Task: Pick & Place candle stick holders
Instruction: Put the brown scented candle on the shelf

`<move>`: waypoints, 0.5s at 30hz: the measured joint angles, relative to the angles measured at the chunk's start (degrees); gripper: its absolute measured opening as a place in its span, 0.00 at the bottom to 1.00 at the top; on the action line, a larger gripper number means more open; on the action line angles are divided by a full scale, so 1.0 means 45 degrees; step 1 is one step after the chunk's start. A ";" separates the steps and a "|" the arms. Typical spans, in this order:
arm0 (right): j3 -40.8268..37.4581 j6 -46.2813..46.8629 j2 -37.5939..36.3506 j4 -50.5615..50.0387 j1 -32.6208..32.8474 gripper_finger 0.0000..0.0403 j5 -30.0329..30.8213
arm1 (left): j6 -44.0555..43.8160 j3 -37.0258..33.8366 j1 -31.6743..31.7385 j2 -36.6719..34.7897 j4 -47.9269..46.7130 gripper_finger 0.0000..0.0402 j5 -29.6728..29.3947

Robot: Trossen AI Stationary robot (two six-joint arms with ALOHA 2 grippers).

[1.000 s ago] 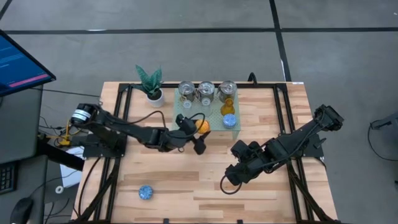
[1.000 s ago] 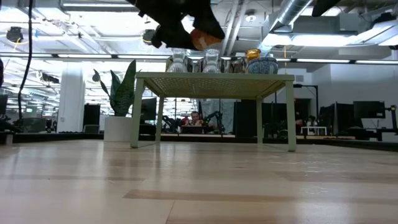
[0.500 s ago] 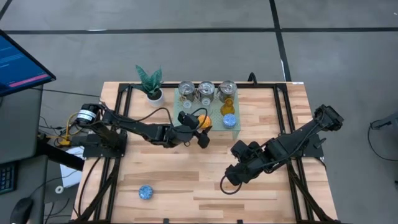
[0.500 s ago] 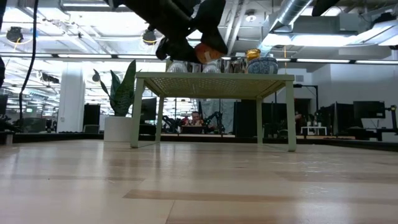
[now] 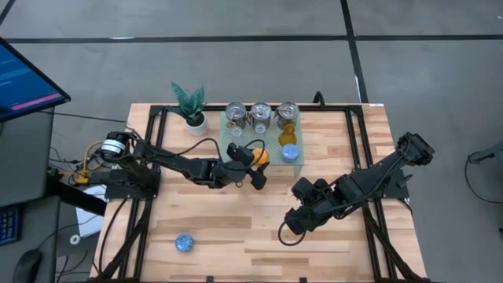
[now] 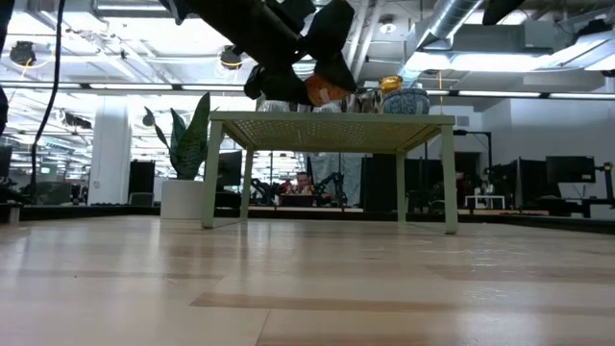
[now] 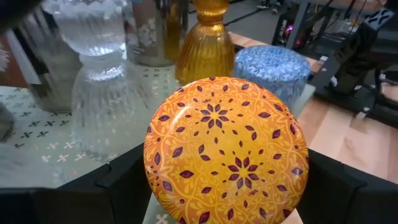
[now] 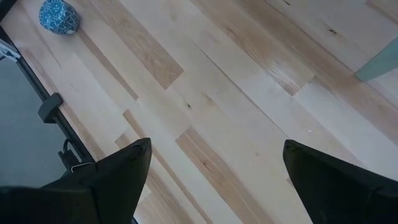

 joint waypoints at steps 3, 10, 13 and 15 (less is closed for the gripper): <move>0.0000 0.0056 0.0000 -0.0007 0.0000 0.88 -0.0007 | 0.0062 0.0124 0.0008 0.0161 0.0065 0.78 -0.0088; 0.0000 0.0073 0.0000 0.0074 0.0002 0.88 -0.0302 | 0.0133 0.0139 0.0239 0.0269 -0.0015 0.78 -0.0170; 0.0000 0.0078 0.0000 0.0090 0.0000 0.88 -0.0308 | 0.0133 0.0139 0.0299 0.0372 -0.0016 0.78 -0.0096; 0.0000 0.0083 0.0000 0.0090 0.0000 0.88 -0.0308 | 0.0133 0.0139 0.0294 0.0384 -0.0006 0.78 -0.0083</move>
